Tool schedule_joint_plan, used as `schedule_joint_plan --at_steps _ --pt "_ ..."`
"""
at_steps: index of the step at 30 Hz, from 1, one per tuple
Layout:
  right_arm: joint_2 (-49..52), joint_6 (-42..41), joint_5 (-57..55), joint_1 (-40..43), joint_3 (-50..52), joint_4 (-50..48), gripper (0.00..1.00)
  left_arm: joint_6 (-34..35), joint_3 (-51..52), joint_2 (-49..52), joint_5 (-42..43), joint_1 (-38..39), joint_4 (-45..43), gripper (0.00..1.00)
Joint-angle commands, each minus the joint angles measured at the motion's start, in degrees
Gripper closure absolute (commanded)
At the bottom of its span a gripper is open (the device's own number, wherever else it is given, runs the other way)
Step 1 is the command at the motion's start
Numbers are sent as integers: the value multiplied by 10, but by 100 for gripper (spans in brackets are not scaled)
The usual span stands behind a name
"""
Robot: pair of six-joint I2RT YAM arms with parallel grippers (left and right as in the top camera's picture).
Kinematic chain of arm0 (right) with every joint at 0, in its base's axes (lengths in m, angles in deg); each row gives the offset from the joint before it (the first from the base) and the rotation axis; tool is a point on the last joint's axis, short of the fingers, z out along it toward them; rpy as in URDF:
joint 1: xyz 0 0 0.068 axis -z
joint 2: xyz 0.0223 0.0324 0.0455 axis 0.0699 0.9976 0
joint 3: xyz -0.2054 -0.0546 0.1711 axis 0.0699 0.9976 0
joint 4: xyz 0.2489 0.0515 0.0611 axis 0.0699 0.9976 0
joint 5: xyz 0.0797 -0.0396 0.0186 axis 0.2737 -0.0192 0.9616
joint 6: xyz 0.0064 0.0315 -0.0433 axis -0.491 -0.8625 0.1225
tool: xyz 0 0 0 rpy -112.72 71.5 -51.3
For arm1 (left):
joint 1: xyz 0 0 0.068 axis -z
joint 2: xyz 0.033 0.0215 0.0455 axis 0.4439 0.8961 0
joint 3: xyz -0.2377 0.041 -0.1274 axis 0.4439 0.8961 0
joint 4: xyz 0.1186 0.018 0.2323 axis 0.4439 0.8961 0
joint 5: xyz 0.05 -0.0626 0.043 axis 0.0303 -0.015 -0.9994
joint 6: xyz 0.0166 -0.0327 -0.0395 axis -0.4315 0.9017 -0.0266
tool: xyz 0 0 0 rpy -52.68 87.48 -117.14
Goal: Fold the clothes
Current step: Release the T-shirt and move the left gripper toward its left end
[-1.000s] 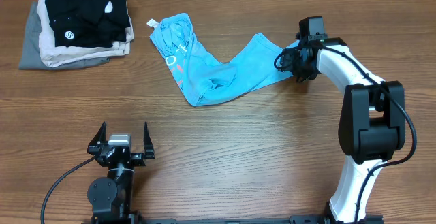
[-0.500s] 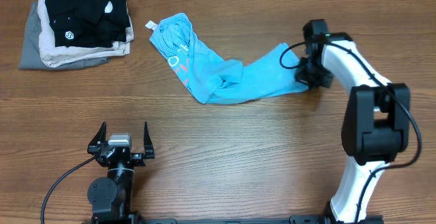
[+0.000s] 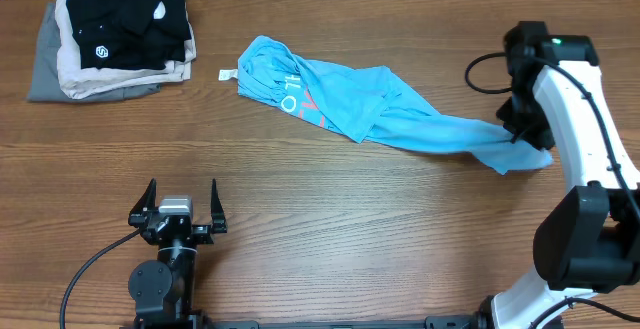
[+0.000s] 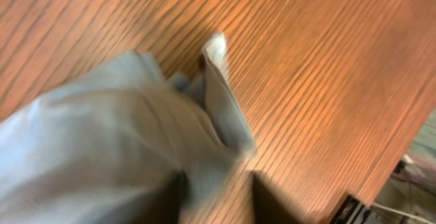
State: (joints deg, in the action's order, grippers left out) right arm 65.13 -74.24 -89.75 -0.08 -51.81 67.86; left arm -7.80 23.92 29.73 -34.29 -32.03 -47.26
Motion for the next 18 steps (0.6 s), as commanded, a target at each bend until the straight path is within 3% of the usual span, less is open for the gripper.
schedule_joint_plan --at_steps 1,2,3,7,11,18 --pt "-1 -29 -22 16 5 -5 34 3 2 -5 -6 -3 0 0" --pt "-1 -29 -18 20 5 -10 13 3 2 -5 -6 -3 0 0" --pt "-1 -29 -9 24 5 -18 0 3 2 -5 -6 -3 0 0" --pt "-1 -29 77 30 5 -73 0 3 2 -5 -6 -3 0 0" --pt "0 -29 211 28 10 -193 0 3 2 -5 -6 -3 0 0" --pt "0 -32 274 28 64 -329 0 3 2 -5 -6 -3 0 0"
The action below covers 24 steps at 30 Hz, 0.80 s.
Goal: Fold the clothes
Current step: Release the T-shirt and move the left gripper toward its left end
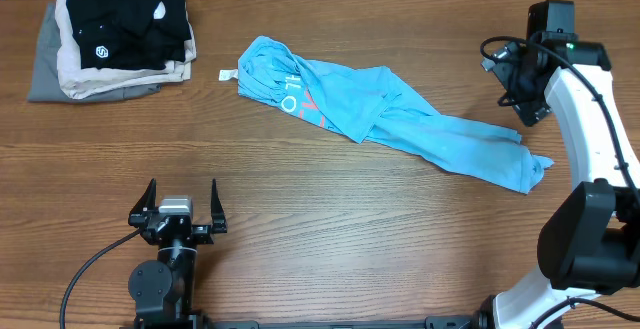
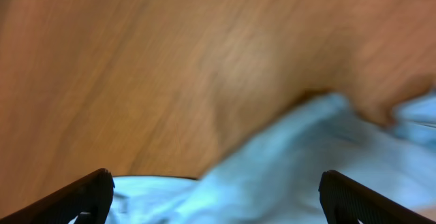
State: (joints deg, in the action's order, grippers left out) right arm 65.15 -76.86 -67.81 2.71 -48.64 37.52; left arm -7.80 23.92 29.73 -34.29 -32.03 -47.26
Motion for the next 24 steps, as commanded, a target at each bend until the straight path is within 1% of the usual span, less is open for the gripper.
schedule_joint_plan --at_steps 1,4,7,17,20,24 --pt "0 -7 56 0 44 -38 0 3 2 -5 -6 -3 0 0" --pt "0 -7 56 0 81 -79 0 3 2 -5 -6 -3 0 0" --pt "0 -7 56 0 100 -99 0 3 2 -5 -6 -3 0 0" --pt "0 -7 77 0 101 -101 0 7 2 -5 -9 -3 0 0" --pt "0 -7 76 0 101 -101 0 31 2 -5 48 -3 -30 0" --pt "0 -7 77 0 101 -101 0 49 2 -5 204 -3 -82 0"
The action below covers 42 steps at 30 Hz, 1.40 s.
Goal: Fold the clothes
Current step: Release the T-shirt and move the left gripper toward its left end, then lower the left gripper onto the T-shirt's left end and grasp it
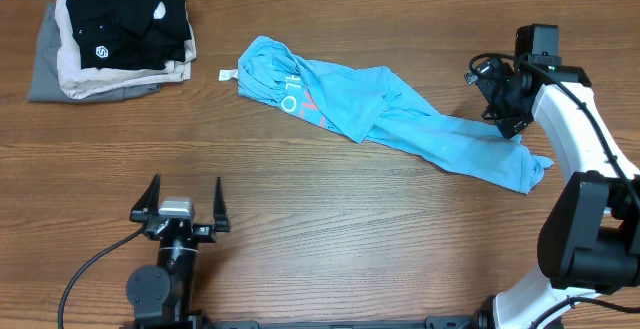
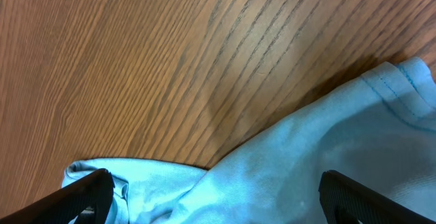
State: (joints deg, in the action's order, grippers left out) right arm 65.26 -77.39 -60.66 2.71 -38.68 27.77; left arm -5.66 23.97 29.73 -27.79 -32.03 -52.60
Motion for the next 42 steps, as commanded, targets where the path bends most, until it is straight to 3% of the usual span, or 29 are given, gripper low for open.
schedule_joint_plan --at_steps 1,3,7,11,15,25,27,32,35,39,42 --pt "-1 -2 5 0 1 -3 0 33 2 -5 182 -3 -52 0" --pt "-1 -2 5 0 1 -4 0 52 2 -5 214 -3 -101 0" --pt "-1 -2 5 0 1 -4 0 77 -7 -3 197 -3 -173 0" --pt "-1 -2 5 0 1 -4 0 78 -47 38 197 -3 -162 0" --pt "-1 -2 13 0 1 -4 0 76 -125 158 221 -3 -153 0" --pt "-1 -2 29 0 1 4 0 76 -416 569 503 29 -116 0" --pt "-1 -2 29 0 1 12 0 77 -456 630 573 38 -125 0" --pt "-1 -2 29 0 1 16 0 91 -513 746 652 72 -173 0" --pt "-1 -2 29 0 1 14 0 103 -536 797 645 111 -150 0" --pt "-1 -2 29 0 1 14 0 125 -581 866 536 189 -42 0" --pt "-1 -2 29 0 1 15 0 87 -623 909 444 247 57 0"
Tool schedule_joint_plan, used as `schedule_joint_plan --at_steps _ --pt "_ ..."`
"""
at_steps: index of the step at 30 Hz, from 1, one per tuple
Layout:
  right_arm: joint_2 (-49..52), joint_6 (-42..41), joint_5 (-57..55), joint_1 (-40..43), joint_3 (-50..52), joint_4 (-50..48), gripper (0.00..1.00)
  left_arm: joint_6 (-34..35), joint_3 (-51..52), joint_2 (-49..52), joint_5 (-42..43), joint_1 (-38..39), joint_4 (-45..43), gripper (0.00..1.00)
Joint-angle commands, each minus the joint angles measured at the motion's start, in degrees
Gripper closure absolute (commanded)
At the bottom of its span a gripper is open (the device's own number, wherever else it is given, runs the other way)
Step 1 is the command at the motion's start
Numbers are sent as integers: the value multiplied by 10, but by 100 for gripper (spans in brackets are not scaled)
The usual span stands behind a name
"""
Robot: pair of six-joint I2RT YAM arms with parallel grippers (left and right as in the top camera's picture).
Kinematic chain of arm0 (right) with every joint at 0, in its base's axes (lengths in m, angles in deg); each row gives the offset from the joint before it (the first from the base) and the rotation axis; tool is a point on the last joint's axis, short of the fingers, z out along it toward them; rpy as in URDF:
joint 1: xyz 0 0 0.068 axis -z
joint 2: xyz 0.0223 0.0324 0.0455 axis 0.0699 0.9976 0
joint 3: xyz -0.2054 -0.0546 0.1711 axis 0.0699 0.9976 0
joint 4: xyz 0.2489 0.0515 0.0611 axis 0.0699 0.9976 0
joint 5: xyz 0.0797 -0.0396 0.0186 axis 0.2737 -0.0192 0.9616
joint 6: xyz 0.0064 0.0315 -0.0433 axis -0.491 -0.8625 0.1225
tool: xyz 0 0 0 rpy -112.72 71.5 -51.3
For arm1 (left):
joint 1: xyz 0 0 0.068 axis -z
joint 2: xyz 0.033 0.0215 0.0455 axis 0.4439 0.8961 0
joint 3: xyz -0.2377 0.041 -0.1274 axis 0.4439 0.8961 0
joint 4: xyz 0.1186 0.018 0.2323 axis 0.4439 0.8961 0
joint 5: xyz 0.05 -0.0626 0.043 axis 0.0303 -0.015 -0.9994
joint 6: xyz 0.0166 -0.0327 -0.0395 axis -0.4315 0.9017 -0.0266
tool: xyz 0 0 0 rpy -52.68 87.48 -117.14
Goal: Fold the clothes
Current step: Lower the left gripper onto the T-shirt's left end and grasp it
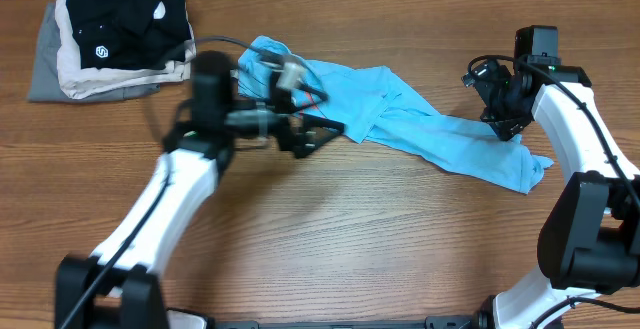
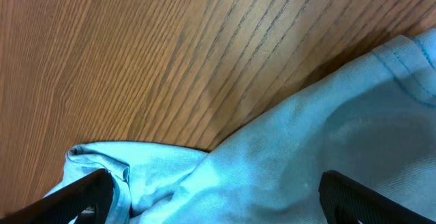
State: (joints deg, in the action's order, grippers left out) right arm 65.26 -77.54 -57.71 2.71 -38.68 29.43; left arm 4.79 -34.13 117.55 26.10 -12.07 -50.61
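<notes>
A light blue shirt [image 1: 400, 114] lies crumpled in a long diagonal strip, from the back middle of the table toward the right. My right gripper [image 1: 503, 119] hovers just over the shirt's right end. In the right wrist view that gripper [image 2: 214, 200] is open, its dark fingertips [image 2: 82, 193] spread wide above the blue cloth [image 2: 327, 135] with nothing between them. My left arm reaches across the table. The left gripper [image 1: 325, 134] is blurred, beside the shirt's near edge by the printed part, and its fingers look parted.
A stack of folded clothes [image 1: 115, 34], black on cream on grey, sits at the back left corner. A small white tag [image 1: 226, 73] lies beside the shirt's left end. Bare wooden table [image 1: 350, 239] fills the front.
My left arm has left its resting place at the front left and now stretches over the table to the shirt's near edge. The right gripper and the shirt have barely shifted.
My right gripper was first shut on the shirt's right end, stretching it rightward. Then it stood open farther back and the end lay flat. After that it hovered open over that end, where it remains, while the left arm has come to the shirt.
</notes>
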Motion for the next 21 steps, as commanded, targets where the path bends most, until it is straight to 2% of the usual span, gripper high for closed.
schedule_joint_plan --at_steps 1,5,6,9,11,15,21 --pt "-1 0 -1 0 1 -1 0 -26 -47 40 -107 60 45 0" --pt "-1 0 -1 0 1 -1 0 -22 -46 66 -141 100 33 0" --pt "-1 0 -1 0 1 -1 0 -3 -49 71 -166 107 30 0" --pt "-1 0 -1 0 1 -1 0 61 -58 73 -303 126 66 0" --pt "-1 0 -1 0 1 -1 0 73 -76 74 -444 150 119 0" --pt "-1 0 -1 0 1 -3 0 75 -102 85 -599 196 153 0" --pt "-1 2 -1 0 1 7 0 75 -108 140 -612 221 108 0"
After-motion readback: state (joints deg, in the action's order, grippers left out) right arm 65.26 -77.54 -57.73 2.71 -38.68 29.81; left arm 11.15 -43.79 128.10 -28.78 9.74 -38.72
